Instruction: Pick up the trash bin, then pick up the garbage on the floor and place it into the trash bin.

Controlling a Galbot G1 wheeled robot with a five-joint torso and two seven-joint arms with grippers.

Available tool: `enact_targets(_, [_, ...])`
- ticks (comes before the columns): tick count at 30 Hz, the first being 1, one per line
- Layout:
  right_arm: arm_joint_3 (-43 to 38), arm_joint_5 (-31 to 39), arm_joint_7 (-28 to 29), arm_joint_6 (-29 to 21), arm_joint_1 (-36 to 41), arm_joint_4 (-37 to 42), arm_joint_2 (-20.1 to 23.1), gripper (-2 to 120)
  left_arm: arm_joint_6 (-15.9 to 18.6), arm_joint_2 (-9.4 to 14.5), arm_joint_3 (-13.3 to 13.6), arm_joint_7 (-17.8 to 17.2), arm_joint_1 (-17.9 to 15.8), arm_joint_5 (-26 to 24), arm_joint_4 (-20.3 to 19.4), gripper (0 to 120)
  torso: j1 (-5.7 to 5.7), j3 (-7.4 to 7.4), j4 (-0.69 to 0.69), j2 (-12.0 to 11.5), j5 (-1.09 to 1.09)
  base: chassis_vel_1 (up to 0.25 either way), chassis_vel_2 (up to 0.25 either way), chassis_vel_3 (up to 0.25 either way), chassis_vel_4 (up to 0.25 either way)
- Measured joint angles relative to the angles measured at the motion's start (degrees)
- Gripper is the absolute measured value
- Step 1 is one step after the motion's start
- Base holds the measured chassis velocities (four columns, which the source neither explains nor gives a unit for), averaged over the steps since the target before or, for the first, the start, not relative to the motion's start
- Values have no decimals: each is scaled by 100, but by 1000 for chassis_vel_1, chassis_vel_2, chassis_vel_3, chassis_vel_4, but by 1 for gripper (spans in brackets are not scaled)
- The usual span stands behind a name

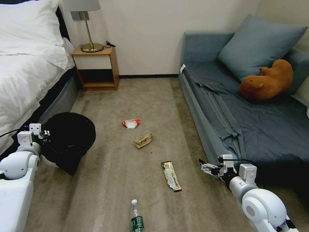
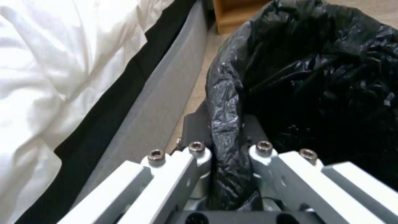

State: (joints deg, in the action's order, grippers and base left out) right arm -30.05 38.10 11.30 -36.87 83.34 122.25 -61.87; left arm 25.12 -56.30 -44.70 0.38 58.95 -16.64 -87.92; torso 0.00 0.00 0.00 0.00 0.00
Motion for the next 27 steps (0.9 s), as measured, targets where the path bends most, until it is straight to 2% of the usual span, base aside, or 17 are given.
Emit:
enact_targets(6, [339,45,36,-144,-261,-272,57,100,-1,-36,-6,3,38,43,-1,5,0,0,0,0,0,0,0,0,0])
enact_targets(8, [702,187,153,-359,-428,-400,75,100,-3,-48,-15,37,76,88,-21,5,0,0,0,0,0,0,0,0,0])
enact_targets(14, [1310,424,325,-526,-665,-478,173,100,-14,-60,-18,59,112,175,-45,5,0,0,0,0,0,0,0,0,0])
enact_targets(16, [1973,589,411,-541,-999,-666,292,100,-26,-63,25,50,135,316,-61,5,0,0,1,0,-1,0,0,0,0])
enact_targets(19, [2298,700,491,-544,-1194,-797,346,100,-26,-63,38,39,142,355,-96,5,0,0,1,0,-1,0,0,0,0])
enact_targets(21, [2969,821,565,-544,-1582,-1063,431,100,4,-63,47,29,165,406,-183,5,0,0,0,0,0,0,0,0,0])
enact_targets(27, [3815,828,586,-544,-2013,-1366,488,100,37,-74,52,27,238,504,-289,5,0,0,0,0,0,0,0,0,0])
